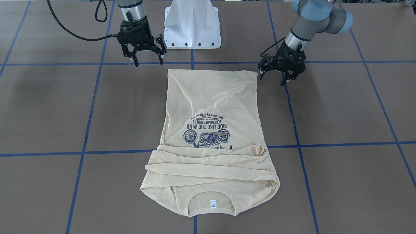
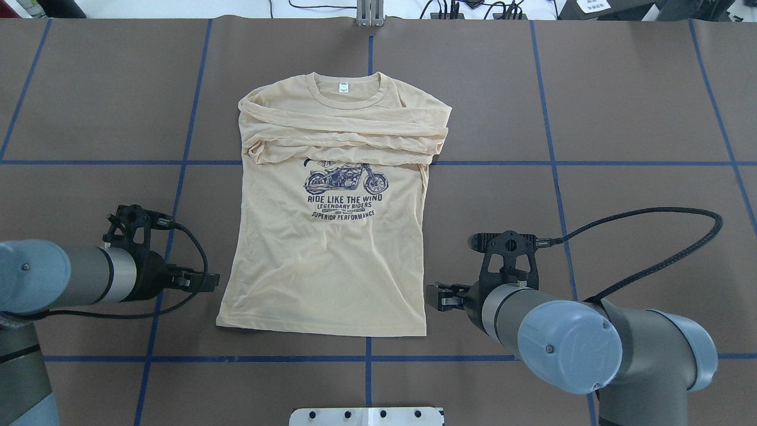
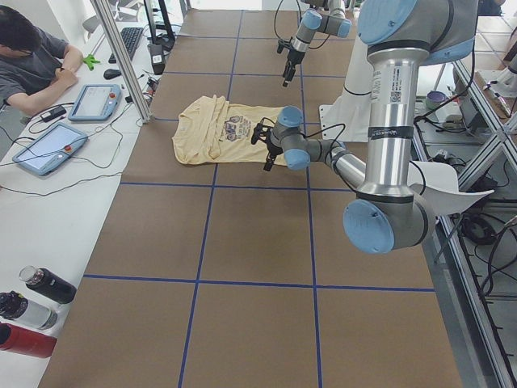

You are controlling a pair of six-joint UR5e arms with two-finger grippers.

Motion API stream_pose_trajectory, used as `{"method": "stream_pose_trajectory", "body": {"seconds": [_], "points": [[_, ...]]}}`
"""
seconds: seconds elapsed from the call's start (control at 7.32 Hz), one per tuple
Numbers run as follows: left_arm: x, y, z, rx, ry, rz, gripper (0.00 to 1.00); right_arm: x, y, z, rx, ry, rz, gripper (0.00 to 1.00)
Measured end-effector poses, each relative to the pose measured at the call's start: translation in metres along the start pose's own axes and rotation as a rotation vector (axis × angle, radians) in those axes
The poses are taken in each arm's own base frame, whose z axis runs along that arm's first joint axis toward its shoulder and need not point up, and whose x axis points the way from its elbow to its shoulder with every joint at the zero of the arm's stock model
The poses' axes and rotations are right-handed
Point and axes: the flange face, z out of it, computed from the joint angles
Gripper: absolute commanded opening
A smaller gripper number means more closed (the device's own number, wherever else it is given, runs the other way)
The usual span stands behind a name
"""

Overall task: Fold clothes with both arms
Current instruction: 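Position both grippers at the hem corners nearest the robot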

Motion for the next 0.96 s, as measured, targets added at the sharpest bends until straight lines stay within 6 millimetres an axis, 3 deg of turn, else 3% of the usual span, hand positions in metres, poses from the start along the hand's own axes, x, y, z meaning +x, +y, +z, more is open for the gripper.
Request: {"method": "stream_pose_trajectory", "body": {"seconds": [0.14,0.41,0.68,0.96], "points": [[0.012,0.018,0.009,-0.017,-0.002,-0.029,0.83,0.000,0.000,0.000,0.001,0.000,-0.001,1.00],[0.048,0.031,0.026,-0.052,-0.043,-0.072,0.60,0.000,0.001,0.000,0.001,0.001,-0.001,1.00],[0.071,0.034,0.033,-0.076,-0.074,-0.076,0.56,0.000,0.001,0.000,0.003,0.002,-0.001,1.00],[0.072,0.035,0.036,-0.085,-0.084,-0.072,0.54,-0.002,0.001,0.000,0.003,-0.001,-0.001,1.00]]}}
